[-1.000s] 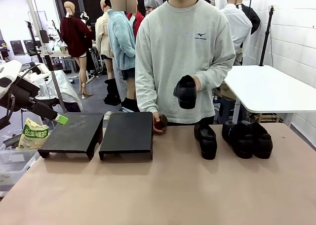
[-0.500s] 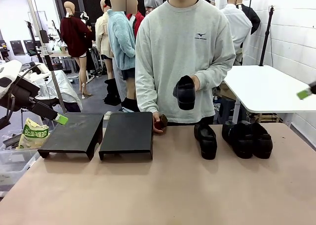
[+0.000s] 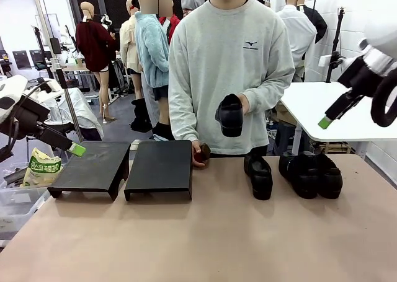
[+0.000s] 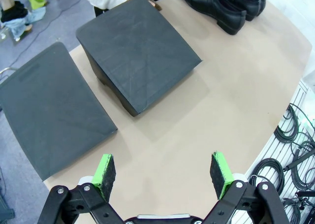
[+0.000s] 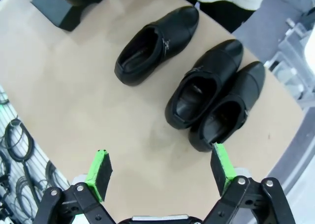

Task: Organize the shoes by placing them on the stand.
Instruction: Pick up one Shoe and place it in the middle of the table.

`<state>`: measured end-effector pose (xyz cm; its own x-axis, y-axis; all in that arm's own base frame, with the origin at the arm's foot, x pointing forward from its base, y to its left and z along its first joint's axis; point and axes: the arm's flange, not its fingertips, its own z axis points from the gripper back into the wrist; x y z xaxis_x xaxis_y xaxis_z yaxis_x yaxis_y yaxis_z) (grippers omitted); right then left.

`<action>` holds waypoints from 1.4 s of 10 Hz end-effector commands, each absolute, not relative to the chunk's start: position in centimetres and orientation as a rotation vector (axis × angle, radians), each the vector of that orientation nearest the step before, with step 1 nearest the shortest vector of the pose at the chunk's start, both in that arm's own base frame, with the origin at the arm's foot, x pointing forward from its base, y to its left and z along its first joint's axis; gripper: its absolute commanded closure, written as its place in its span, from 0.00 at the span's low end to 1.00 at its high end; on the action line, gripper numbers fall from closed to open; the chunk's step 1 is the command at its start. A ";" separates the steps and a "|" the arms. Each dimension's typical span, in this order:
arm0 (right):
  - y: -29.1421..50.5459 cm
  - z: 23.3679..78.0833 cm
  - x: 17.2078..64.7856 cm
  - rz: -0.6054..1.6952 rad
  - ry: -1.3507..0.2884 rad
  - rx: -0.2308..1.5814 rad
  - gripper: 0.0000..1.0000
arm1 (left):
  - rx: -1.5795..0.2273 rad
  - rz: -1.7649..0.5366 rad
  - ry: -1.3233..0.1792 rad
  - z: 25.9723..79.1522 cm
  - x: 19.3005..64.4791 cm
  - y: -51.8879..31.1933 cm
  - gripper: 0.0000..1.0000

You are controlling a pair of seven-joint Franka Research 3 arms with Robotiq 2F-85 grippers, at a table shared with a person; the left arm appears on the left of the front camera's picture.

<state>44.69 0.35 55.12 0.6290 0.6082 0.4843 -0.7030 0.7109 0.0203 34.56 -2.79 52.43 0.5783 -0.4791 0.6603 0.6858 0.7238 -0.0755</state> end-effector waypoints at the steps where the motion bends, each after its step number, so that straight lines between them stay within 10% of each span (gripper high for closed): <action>1: -0.4 55.9 43.8 0.749 -0.499 0.215 0.00 | -0.351 -0.699 -0.663 52.4 34.5 -2.6 0.00; 14: 10.9 45.1 52.4 0.417 -0.156 0.204 0.00 | -0.351 -0.699 -0.663 52.4 34.5 -2.6 0.00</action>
